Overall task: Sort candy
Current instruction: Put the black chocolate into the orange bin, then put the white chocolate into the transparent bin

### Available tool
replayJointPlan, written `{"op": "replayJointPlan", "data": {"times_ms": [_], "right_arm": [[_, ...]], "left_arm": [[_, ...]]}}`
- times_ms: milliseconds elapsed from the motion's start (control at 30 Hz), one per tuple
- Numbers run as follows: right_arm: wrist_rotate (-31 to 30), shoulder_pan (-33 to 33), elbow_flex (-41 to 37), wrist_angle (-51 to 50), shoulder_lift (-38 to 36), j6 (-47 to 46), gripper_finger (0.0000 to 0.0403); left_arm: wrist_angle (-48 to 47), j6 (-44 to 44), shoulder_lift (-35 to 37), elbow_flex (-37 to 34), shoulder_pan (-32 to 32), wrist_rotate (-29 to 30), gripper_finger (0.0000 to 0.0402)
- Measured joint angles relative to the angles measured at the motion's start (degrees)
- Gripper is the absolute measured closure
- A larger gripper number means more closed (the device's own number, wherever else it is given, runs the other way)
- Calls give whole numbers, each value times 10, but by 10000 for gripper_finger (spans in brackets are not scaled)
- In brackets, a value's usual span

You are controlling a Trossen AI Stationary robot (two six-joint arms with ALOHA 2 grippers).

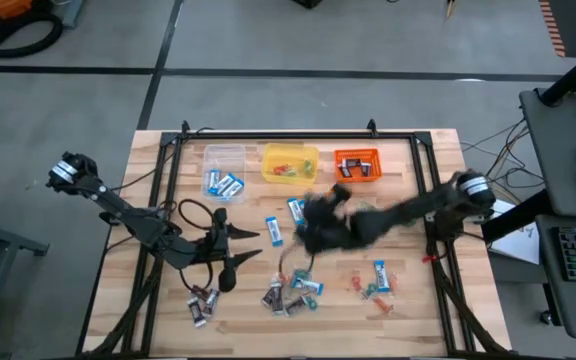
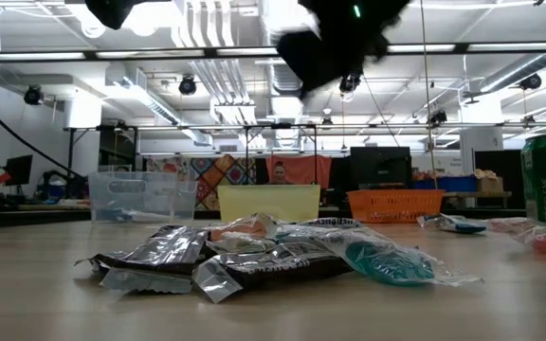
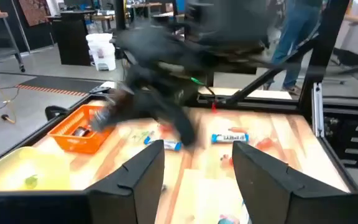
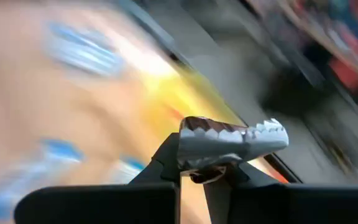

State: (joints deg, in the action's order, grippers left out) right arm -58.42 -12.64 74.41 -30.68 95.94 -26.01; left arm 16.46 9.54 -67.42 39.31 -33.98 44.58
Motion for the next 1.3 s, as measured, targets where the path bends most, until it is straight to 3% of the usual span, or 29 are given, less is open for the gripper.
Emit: {"op": "replayJointPlan", "data": {"times_ms": [100, 200, 367, 500, 600, 800, 967, 1100, 1300], "right_arm": [[19, 78, -1, -225, -30, -187, 382], [70, 165, -9, -342, -49, -294, 382], [143, 295, -25, -308, -51, -234, 377], [286, 370, -35, -240, -42, -144, 346], [340, 397, -38, -202, -35, -102, 311], [359, 406, -39, -195, -35, -92, 243], [360, 385, -39, -195, -52, -90, 212], [377, 339, -39, -195, -59, -77, 208], [409, 225, -47, -181, -57, 24, 207]], "left_arm": [[-12, 4, 13, 0, 0, 0, 230], [-13, 4, 14, 0, 0, 0, 232], [-13, 4, 0, 0, 0, 0, 233], [-15, 13, -16, 0, 0, 0, 233], [-19, 21, -27, 0, 0, 0, 233], [-45, 53, -41, 0, 0, -1, 233], [-69, 79, -43, 0, 0, -1, 233], [-85, 91, -43, 0, 0, -1, 233], [-91, 90, -46, 0, 0, -1, 233]]}}
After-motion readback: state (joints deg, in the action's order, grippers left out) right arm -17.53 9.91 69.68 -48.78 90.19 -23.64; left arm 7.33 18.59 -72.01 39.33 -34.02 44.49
